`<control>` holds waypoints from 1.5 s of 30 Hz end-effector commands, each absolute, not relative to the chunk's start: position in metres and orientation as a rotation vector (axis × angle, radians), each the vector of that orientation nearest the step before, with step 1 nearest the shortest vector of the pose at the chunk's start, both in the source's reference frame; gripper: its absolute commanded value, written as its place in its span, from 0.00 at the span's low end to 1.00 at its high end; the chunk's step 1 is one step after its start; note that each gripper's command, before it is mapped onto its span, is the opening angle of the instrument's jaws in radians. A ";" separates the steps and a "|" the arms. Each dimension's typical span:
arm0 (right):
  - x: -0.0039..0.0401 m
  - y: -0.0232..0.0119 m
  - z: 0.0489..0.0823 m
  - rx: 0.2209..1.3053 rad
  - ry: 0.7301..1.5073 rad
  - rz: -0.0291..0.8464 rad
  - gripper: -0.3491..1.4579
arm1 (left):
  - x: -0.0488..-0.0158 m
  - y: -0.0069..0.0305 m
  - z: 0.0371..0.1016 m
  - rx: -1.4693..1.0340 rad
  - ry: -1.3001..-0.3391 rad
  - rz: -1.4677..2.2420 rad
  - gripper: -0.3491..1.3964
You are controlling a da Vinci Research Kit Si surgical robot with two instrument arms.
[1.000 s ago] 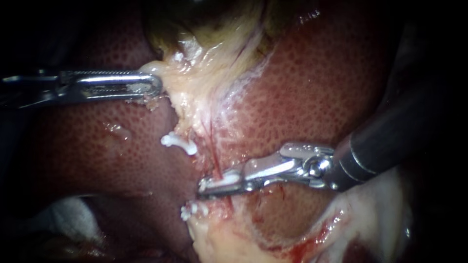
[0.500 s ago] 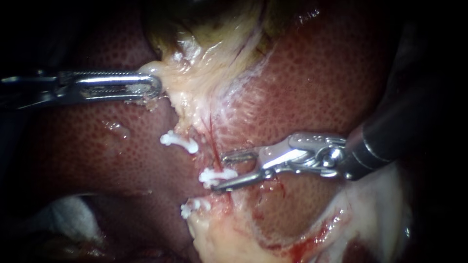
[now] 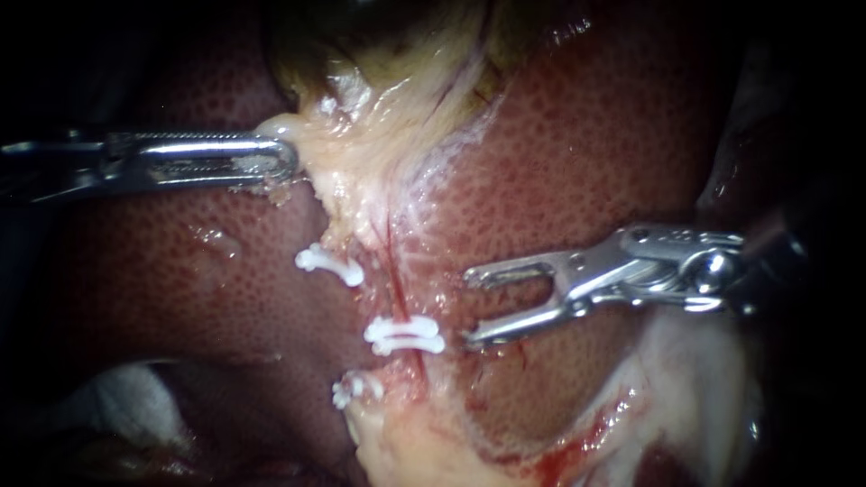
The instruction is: Going back second clip right tube
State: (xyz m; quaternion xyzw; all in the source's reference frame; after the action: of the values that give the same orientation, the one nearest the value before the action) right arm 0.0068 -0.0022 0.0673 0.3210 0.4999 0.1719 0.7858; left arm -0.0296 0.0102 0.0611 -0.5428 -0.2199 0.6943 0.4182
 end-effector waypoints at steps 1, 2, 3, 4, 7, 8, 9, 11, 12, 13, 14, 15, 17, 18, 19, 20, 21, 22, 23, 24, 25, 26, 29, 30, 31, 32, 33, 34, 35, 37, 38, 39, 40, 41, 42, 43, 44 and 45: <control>0.0065 -0.0019 0.0666 0.683 1.082 0.364 0.47 | -0.0296 0.0102 0.0612 -1.362 -0.552 1.742 0.00; 0.0061 -0.0015 0.0659 0.674 1.085 0.355 0.47 | -0.0296 0.0102 0.0612 -1.362 -0.552 1.742 0.00; 0.0059 -0.0013 0.0654 0.664 1.088 0.344 0.47 | -0.0296 0.0101 0.0613 -1.362 -0.552 1.742 0.00; 0.0057 -0.0011 0.0650 0.661 1.088 0.344 0.47 | -0.0297 0.0101 0.0613 -1.362 -0.551 1.742 0.00; 0.0053 -0.0009 0.0644 0.647 1.091 0.331 0.47 | -0.0299 0.0099 0.0616 -1.362 -0.548 1.743 0.00; 0.0051 -0.0009 0.0643 0.644 1.092 0.326 0.47 | -0.0300 0.0098 0.0618 -1.363 -0.546 1.744 0.00; 0.0050 -0.0009 0.0643 0.645 1.092 0.325 0.47 | -0.0302 0.0096 0.0622 -1.366 -0.542 1.743 0.00; 0.0048 -0.0009 0.0643 0.642 1.094 0.319 0.47 | -0.0306 0.0093 0.0627 -1.359 -0.534 1.749 0.00; 0.0048 -0.0009 0.0643 0.642 1.094 0.319 0.47 | -0.0308 0.0091 0.0631 -1.354 -0.535 1.755 0.00; 0.0047 -0.0009 0.0643 0.642 1.094 0.319 0.47 | -0.0312 0.0090 0.0635 -1.347 -0.536 1.764 0.00; 0.0047 -0.0009 0.0643 0.638 1.095 0.313 0.47 | -0.0315 0.0088 0.0639 -1.347 -0.540 1.768 0.00; 0.0046 -0.0009 0.0643 0.639 1.095 0.313 0.47 | -0.0319 0.0087 0.0644 -1.346 -0.539 1.772 0.00; 0.0045 -0.0009 0.0643 0.633 1.096 0.309 0.47 | -0.0326 0.0086 0.0651 -1.338 -0.548 1.777 0.00; 0.0045 -0.0009 0.0643 0.633 1.096 0.309 0.47 | -0.0330 0.0085 0.0654 -1.336 -0.549 1.780 0.00; 0.0044 -0.0009 0.0642 0.630 1.097 0.303 0.47 | -0.0335 0.0085 0.0659 -1.335 -0.551 1.784 0.00; 0.0043 -0.0009 0.0642 0.631 1.098 0.303 0.47 | -0.0339 0.0085 0.0662 -1.333 -0.553 1.787 0.00; 0.0042 -0.0009 0.0642 0.631 1.098 0.303 0.47 | -0.0343 0.0085 0.0665 -1.331 -0.554 1.790 0.00; 0.0041 -0.0009 0.0642 0.631 1.098 0.303 0.47 | -0.0349 0.0085 0.0669 -1.330 -0.557 1.794 0.00; 0.0040 -0.0008 0.0642 0.632 1.098 0.302 0.47 | -0.0352 0.0085 0.0672 -1.329 -0.561 1.798 0.00; 0.0039 -0.0008 0.0641 0.632 1.098 0.302 0.47 | -0.0356 0.0084 0.0674 -1.327 -0.563 1.801 0.00; 0.0039 -0.0008 0.0641 0.629 1.099 0.297 0.47 | -0.0360 0.0084 0.0677 -1.329 -0.564 1.802 0.00; 0.0038 -0.0007 0.0641 0.630 1.099 0.297 0.47 | -0.0364 0.0083 0.0681 -1.321 -0.569 1.804 0.00; 0.0036 -0.0006 0.0640 0.631 1.099 0.298 0.47 | -0.0371 0.0082 0.0687 -1.318 -0.573 1.811 0.00; 0.0036 -0.0006 0.0639 0.627 1.100 0.293 0.47 | -0.0372 0.0082 0.0689 -1.318 -0.572 1.811 0.00; 0.0035 -0.0005 0.0639 0.628 1.100 0.293 0.47 | -0.0374 0.0082 0.0690 -1.316 -0.572 1.814 0.00; 0.0035 -0.0005 0.0638 0.628 1.100 0.293 0.47 | -0.0375 0.0082 0.0692 -1.316 -0.572 1.814 0.00; 0.0035 -0.0005 0.0638 0.628 1.100 0.293 0.47 | -0.0375 0.0082 0.0693 -1.313 -0.575 1.810 0.00; 0.0035 -0.0005 0.0638 0.629 1.100 0.293 0.47 | -0.0375 0.0082 0.0694 -1.313 -0.575 1.810 0.00; 0.0035 -0.0005 0.0637 0.629 1.100 0.293 0.47 | -0.0375 0.0082 0.0694 -1.311 -0.576 1.813 0.00; 0.0035 -0.0005 0.0637 0.629 1.100 0.293 0.47 | -0.0375 0.0083 0.0695 -1.311 -0.576 1.813 0.00; 0.0035 -0.0005 0.0637 0.629 1.101 0.293 0.47 | -0.0375 0.0083 0.0695 -1.311 -0.576 1.813 0.00; 0.0035 -0.0005 0.0637 0.629 1.101 0.293 0.47 | -0.0375 0.0083 0.0695 -1.311 -0.576 1.813 0.00; 0.0035 -0.0005 0.0636 0.629 1.101 0.293 0.47 | -0.0375 0.0083 0.0695 -1.311 -0.576 1.813 0.00; 0.0035 -0.0006 0.0636 0.629 1.101 0.293 0.47 | -0.0375 0.0083 0.0695 -1.311 -0.577 1.813 0.00; 0.0035 -0.0006 0.0636 0.629 1.101 0.293 0.47 | -0.0375 0.0083 0.0695 -1.311 -0.577 1.813 0.00; 0.0035 -0.0005 0.0636 0.629 1.101 0.293 0.47 | -0.0374 0.0083 0.0695 -1.311 -0.577 1.813 0.00; 0.0035 -0.0005 0.0636 0.629 1.100 0.293 0.47 | -0.0374 0.0083 0.0695 -1.311 -0.577 1.813 0.00; 0.0035 -0.0005 0.0636 0.629 1.100 0.293 0.47 | -0.0374 0.0083 0.0695 -1.311 -0.577 1.813 0.00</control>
State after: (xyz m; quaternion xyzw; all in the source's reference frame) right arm 0.0035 -0.0006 0.0636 0.2928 0.5124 0.1362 0.7957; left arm -0.0374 0.0083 0.0695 -0.5190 -0.2283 0.7179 0.4039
